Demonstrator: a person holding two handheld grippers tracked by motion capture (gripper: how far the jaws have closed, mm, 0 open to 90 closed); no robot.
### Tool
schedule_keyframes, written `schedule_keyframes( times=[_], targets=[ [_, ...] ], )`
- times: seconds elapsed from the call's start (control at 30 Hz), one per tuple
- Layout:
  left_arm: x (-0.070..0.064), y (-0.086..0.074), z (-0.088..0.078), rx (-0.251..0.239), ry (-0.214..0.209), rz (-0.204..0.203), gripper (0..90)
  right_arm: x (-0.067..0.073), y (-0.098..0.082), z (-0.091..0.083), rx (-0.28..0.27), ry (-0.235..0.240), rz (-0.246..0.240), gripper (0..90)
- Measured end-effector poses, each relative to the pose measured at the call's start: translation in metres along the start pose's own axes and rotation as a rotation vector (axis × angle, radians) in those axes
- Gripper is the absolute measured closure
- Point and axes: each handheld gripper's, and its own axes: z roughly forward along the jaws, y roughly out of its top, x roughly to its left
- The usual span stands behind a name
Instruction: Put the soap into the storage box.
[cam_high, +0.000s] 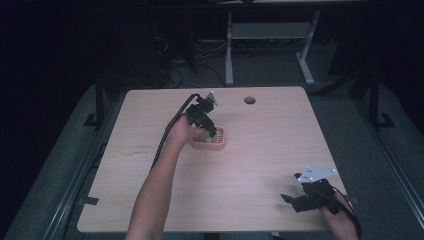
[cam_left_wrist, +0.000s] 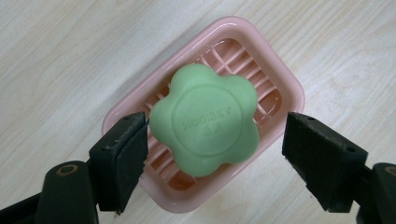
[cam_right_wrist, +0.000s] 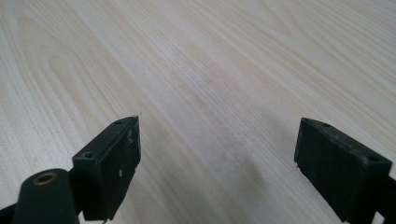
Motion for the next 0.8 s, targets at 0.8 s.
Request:
schedule_keyframes(
  times=[0.8],
  targets=[
    [-0.008,-0.028,-0.023,-0.042,-0.012,0.035,22.1,0.003,0.002,0.003,0.008,0.000,-0.005,14.0]
  ],
)
